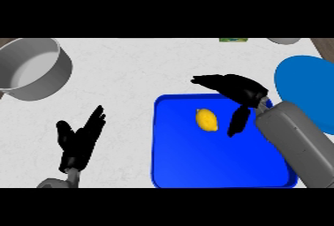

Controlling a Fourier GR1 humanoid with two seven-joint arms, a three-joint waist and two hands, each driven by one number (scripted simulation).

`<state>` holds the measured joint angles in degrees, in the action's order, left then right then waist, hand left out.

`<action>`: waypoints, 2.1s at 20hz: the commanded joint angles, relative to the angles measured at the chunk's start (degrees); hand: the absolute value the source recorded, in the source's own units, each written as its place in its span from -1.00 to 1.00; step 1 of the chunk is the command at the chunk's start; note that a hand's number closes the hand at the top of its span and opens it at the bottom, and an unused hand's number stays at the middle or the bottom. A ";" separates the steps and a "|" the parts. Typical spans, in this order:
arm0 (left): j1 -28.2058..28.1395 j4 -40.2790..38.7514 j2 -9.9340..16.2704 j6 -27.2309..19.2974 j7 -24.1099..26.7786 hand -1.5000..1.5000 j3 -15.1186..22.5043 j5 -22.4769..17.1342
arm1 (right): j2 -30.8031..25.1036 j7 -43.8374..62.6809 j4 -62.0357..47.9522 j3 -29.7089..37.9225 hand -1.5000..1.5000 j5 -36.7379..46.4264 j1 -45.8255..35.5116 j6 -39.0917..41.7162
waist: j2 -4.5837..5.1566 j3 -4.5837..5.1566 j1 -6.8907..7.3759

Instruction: Pick the lemon from the tray and place it in the plate

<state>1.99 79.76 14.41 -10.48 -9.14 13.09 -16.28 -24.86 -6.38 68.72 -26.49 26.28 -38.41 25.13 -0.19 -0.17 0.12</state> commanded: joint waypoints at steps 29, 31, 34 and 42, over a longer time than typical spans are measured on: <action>-3.18 1.09 -6.56 2.87 -1.18 0.00 -3.95 7.32 | 11.15 -9.09 -11.21 0.79 1.00 30.57 4.59 -6.17 | 0.24 0.17 0.27; -0.44 -3.75 -4.86 6.64 1.03 0.00 -7.30 5.68 | 12.65 -9.99 -11.38 1.41 1.00 32.02 5.89 -8.61 | 0.24 0.18 0.06; -5.42 5.65 -6.60 3.24 -4.31 0.00 -3.46 8.09 | 13.10 -12.41 -16.18 3.31 1.00 33.83 2.96 -11.27 | 0.22 0.15 0.45; -3.64 3.43 -5.68 5.24 -3.25 0.00 -6.59 7.12 | 15.48 -8.76 -5.91 9.38 1.00 31.77 10.26 -18.99 | -0.08 0.17 -0.81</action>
<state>-1.24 83.09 8.58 -5.33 -11.54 6.98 -8.87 -10.49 -18.20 57.66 -19.96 59.67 -32.89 9.97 -0.31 -0.09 0.15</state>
